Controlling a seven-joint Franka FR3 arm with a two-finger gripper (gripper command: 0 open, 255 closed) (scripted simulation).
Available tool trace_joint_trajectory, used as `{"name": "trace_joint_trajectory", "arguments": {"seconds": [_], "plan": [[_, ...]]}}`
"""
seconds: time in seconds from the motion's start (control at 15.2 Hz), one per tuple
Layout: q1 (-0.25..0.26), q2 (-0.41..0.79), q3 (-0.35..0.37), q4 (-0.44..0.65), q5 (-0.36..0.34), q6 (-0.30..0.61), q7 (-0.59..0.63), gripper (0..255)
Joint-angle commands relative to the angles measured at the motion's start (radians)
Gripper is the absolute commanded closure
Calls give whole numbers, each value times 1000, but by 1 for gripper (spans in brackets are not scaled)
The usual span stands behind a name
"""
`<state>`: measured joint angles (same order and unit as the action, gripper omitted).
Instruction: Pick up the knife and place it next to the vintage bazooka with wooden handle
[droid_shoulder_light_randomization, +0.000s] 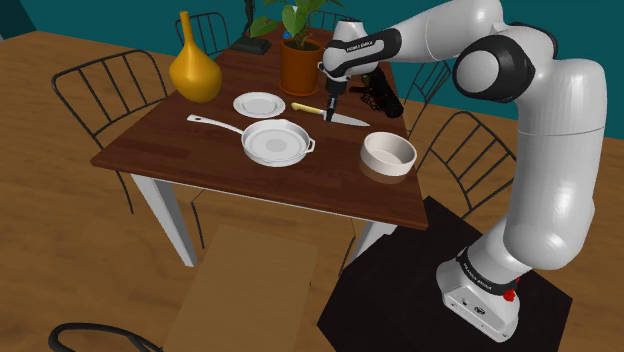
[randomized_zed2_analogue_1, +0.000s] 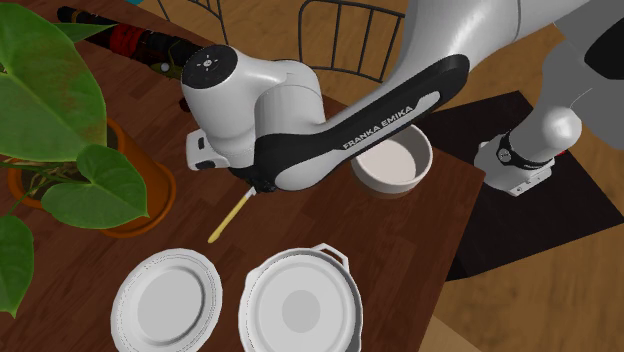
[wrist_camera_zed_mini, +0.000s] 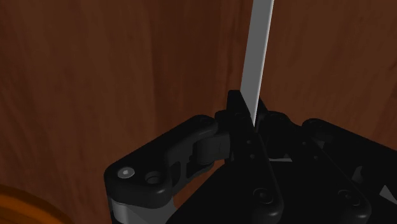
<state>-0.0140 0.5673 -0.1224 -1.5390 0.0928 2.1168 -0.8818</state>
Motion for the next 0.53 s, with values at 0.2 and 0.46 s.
{"name": "trace_joint_trajectory", "arguments": {"seconds": [0.2,0.46], "plan": [[0,-6,-1,4,-1,-10,1,255],[1,-27,-3,26,-4,-53,3,255]]}}
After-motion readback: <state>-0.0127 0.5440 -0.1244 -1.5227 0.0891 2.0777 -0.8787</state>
